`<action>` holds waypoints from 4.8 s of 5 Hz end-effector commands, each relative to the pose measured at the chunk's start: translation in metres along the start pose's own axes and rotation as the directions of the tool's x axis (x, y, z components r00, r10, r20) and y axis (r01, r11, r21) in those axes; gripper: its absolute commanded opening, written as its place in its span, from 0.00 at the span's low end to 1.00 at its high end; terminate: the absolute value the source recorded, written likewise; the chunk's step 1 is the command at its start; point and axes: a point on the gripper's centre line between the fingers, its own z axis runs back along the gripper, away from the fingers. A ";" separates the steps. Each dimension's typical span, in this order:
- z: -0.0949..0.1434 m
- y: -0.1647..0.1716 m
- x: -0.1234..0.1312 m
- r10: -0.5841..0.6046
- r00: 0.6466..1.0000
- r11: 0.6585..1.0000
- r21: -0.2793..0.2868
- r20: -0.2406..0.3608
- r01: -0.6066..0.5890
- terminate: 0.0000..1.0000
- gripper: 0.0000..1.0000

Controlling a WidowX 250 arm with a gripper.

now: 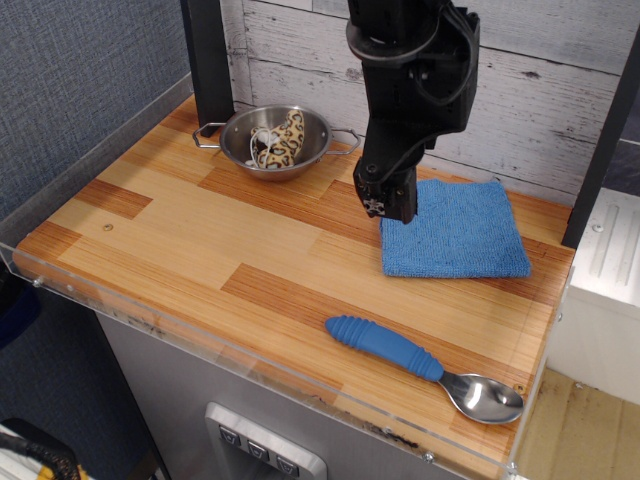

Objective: Adjust the blue cloth so it is parrellel to the wall

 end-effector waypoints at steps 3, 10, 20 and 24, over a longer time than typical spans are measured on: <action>-0.025 0.018 0.009 0.049 0.997 0.997 -0.060 0.057 -0.046 0.00 1.00; -0.115 0.060 0.031 0.082 0.997 0.991 -0.110 -0.002 -0.082 0.00 1.00; -0.093 0.009 -0.048 0.232 0.933 0.949 -0.147 -0.276 -0.279 0.00 1.00; -0.097 -0.021 -0.090 0.342 0.882 0.907 -0.131 -0.326 -0.400 0.00 1.00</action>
